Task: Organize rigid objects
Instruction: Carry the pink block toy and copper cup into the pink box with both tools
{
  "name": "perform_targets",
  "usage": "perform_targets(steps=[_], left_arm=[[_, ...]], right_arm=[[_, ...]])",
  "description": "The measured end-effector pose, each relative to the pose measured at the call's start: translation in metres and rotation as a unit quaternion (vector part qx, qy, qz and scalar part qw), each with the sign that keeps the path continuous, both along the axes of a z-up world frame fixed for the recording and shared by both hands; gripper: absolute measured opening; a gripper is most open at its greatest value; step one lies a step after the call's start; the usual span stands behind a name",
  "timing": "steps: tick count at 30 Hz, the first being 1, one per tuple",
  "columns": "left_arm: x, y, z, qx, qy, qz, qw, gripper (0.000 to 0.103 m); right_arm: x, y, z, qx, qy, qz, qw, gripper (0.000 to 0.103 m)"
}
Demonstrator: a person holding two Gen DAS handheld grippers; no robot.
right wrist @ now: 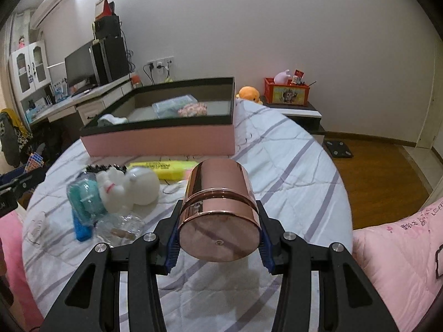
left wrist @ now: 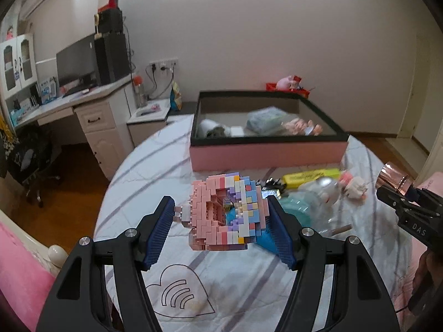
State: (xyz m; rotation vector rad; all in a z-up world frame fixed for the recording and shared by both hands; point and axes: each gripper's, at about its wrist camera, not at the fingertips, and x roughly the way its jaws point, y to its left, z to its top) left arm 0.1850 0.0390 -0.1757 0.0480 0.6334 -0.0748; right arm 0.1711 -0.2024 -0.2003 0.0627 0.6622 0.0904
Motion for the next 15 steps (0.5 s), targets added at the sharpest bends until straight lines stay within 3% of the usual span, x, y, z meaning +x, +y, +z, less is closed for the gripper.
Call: perform_targets(steps=[9, 15], left_arm=[[-0.035, -0.012, 0.047, 0.02, -0.075, 0.002, 0.997, 0.068], [-0.046, -0.017, 0.068, 0.031, -0.104, 0.002, 0.9941, 0.068]], right_arm=[[-0.02, 0.019, 0.048, 0.004, -0.064, 0.027, 0.998, 0.047], [-0.025, 0.033, 0.066, 0.003, -0.086, 0.048, 0.995, 0.048]])
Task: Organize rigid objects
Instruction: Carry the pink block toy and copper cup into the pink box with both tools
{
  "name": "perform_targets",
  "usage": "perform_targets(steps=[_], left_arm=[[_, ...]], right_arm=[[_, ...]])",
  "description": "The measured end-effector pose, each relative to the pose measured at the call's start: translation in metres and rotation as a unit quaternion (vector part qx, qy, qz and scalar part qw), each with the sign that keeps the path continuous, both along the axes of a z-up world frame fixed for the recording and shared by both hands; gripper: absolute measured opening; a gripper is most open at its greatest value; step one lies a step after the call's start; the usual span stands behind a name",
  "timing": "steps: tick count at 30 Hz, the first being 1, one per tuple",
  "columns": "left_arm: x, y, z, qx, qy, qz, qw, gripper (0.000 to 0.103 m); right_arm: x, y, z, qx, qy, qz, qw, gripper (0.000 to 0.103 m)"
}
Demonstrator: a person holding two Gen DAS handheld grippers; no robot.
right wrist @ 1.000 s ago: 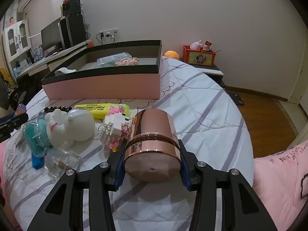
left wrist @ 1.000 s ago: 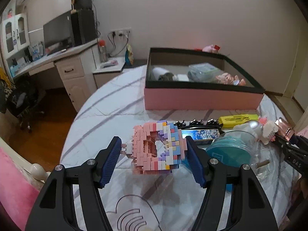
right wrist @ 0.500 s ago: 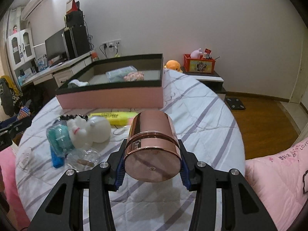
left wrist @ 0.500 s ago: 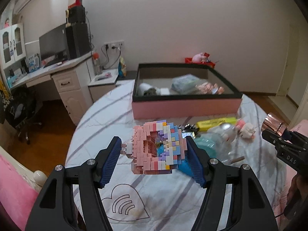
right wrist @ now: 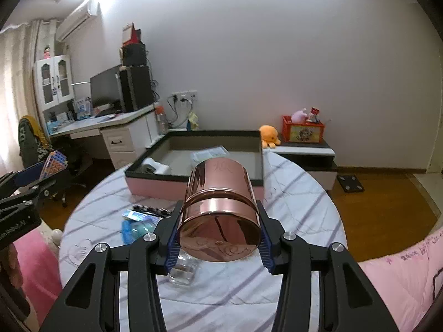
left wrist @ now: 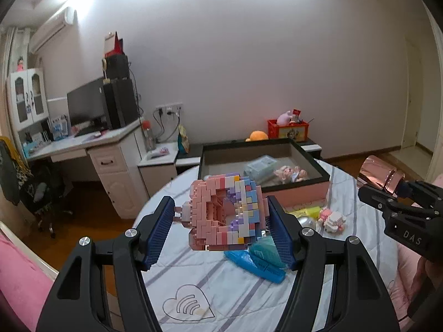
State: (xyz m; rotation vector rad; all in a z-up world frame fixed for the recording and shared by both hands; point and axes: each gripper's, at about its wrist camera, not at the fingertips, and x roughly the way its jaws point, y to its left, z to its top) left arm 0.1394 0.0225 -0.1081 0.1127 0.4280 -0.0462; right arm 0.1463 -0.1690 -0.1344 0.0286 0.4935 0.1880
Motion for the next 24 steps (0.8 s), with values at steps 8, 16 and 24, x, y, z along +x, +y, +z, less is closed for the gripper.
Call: perform_targets(steps=[8, 16, 24], left_arm=[[0.007, -0.004, 0.013, 0.001, -0.011, -0.008, 0.9999, 0.068], [0.049, -0.01, 0.015, -0.008, -0.002, -0.023, 0.9997, 0.068], [0.153, -0.015, 0.007, 0.004, 0.046, -0.041, 0.9981, 0.068]], right_arm=[[0.004, 0.012, 0.018, -0.006, -0.021, 0.021, 1.0, 0.048], [0.029, 0.015, 0.028, -0.013, -0.028, 0.028, 0.999, 0.048], [0.104, 0.016, 0.024, -0.039, 0.004, 0.041, 0.998, 0.048]])
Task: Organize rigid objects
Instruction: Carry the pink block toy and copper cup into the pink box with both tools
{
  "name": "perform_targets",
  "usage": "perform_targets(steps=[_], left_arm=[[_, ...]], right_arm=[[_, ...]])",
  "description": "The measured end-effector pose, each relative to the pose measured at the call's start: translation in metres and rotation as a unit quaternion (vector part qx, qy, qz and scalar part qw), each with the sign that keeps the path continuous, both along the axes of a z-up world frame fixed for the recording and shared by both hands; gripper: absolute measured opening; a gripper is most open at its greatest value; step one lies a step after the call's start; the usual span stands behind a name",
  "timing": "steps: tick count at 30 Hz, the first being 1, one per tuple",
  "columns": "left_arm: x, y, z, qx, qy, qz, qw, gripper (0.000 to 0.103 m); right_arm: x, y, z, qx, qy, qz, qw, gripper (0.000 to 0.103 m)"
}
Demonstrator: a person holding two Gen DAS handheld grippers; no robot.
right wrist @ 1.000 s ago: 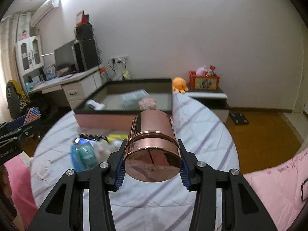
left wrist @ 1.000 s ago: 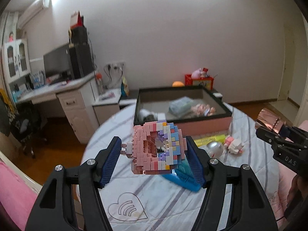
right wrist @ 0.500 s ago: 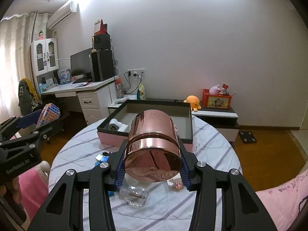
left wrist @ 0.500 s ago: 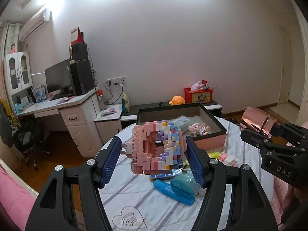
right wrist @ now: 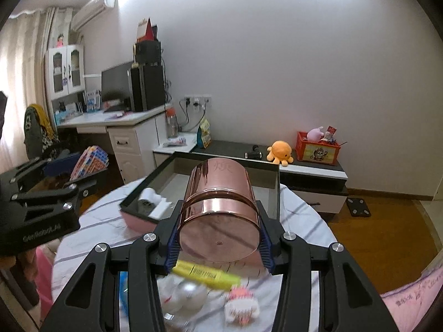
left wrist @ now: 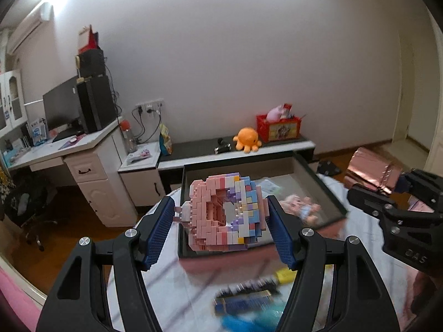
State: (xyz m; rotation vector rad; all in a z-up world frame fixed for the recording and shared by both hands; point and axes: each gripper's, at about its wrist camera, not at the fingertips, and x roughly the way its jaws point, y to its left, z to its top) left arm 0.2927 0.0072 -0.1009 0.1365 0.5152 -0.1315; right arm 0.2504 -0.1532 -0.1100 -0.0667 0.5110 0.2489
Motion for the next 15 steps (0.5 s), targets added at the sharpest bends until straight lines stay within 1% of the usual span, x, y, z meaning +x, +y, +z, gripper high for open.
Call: perform_targets(steps=[1, 3, 4, 5, 7, 8, 9, 10, 13, 15], left_arm=[[0.015, -0.002, -0.003, 0.005, 0.009, -0.003, 0.9999, 0.068], [0.045, -0.01, -0.011, 0.035, 0.023, 0.005, 0.9991, 0.068], [0.06, -0.013, -0.016, 0.042, 0.031, 0.001, 0.9986, 0.068], [0.081, -0.015, -0.022, 0.035, 0.056, -0.007, 0.9978, 0.068], [0.106, -0.016, -0.031, 0.029, 0.082, -0.014, 0.9961, 0.068], [0.12, -0.018, -0.037, 0.039, 0.091, -0.008, 0.995, 0.068], [0.134, -0.022, -0.043, 0.055, 0.098, -0.002, 0.9936, 0.068], [0.141, -0.024, -0.047, 0.059, 0.104, -0.002, 0.9928, 0.068], [0.17, -0.029, -0.064, 0.065, 0.145, -0.004, 0.9873, 0.068], [0.185, -0.032, -0.076, 0.086, 0.168, 0.001, 0.982, 0.068]], right_arm=[[0.017, 0.001, -0.002, -0.004, 0.009, 0.004, 1.0, 0.048], [0.045, 0.001, -0.007, -0.011, 0.027, 0.003, 1.0, 0.048], [0.054, 0.0, -0.009, -0.013, 0.033, 0.002, 0.999, 0.048], [0.073, 0.0, -0.014, -0.017, 0.048, 0.001, 0.999, 0.048], [0.093, -0.003, -0.019, -0.02, 0.063, -0.003, 0.998, 0.048], [0.11, -0.003, -0.025, -0.028, 0.079, -0.008, 0.996, 0.048], [0.116, -0.005, -0.027, -0.029, 0.085, -0.01, 0.996, 0.048], [0.127, -0.006, -0.031, -0.032, 0.096, -0.013, 0.995, 0.048], [0.154, -0.008, -0.047, -0.05, 0.132, -0.019, 0.99, 0.048], [0.168, -0.008, -0.059, -0.061, 0.159, -0.022, 0.985, 0.048]])
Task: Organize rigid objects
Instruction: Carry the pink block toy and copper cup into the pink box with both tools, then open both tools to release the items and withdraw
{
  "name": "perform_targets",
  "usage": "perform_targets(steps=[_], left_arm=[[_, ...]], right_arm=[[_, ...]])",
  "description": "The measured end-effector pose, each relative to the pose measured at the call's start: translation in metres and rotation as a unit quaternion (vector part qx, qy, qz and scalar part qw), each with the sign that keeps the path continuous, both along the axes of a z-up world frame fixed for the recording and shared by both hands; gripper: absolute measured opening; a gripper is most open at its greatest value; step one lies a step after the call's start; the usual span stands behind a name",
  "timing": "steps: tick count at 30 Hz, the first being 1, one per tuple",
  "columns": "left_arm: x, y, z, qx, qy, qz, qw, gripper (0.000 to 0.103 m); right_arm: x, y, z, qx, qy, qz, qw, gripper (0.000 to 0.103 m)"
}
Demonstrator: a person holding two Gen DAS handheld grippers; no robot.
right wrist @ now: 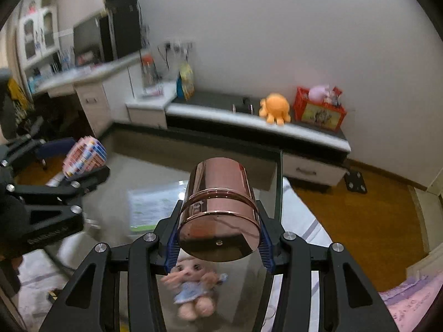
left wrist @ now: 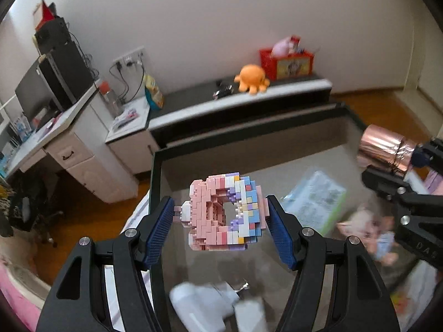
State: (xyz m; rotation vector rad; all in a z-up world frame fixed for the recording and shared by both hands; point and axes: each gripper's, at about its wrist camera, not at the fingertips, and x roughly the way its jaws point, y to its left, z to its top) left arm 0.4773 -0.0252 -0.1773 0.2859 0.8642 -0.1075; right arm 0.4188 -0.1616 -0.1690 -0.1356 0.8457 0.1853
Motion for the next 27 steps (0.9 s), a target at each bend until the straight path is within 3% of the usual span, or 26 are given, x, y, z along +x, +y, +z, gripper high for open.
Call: perform_targets(steps=[5, 10, 12, 14, 16, 17, 22, 27], left_arm=[[0.02, -0.002, -0.019, 0.015, 0.033, 0.003, 0.9993, 0.069], [0.025, -0.006, -0.026, 0.018, 0.049, 0.003, 0.9986, 0.072], [0.023, -0.006, -0.024, 0.021, 0.046, 0.006, 0.9987, 0.079], [0.017, -0.003, -0.018, 0.01, 0.036, 0.01, 0.9993, 0.087], [0.009, 0.002, -0.008, -0.011, 0.025, 0.007, 0.9996, 0.093], [0.002, 0.004, -0.003, -0.02, 0.018, 0.004, 0.9996, 0.094], [-0.051, 0.018, 0.037, -0.059, -0.048, 0.001, 0.9971, 0.102], [-0.132, 0.033, 0.079, -0.094, -0.122, 0.001, 0.9881, 0.103]], right_arm=[[0.02, -0.006, -0.022, -0.018, 0.049, -0.009, 0.999, 0.048], [0.022, -0.002, -0.022, -0.03, 0.053, -0.006, 0.998, 0.048], [0.023, -0.002, -0.021, -0.032, 0.054, -0.01, 0.998, 0.049], [0.018, -0.005, -0.014, -0.02, 0.041, -0.015, 0.999, 0.051], [0.015, -0.007, -0.004, -0.002, 0.029, -0.015, 0.999, 0.07], [0.009, -0.007, 0.002, 0.0, 0.021, -0.014, 1.0, 0.073], [-0.025, -0.006, 0.034, 0.021, -0.019, -0.004, 1.0, 0.078], [-0.082, -0.004, 0.072, 0.044, -0.079, 0.016, 0.996, 0.08]])
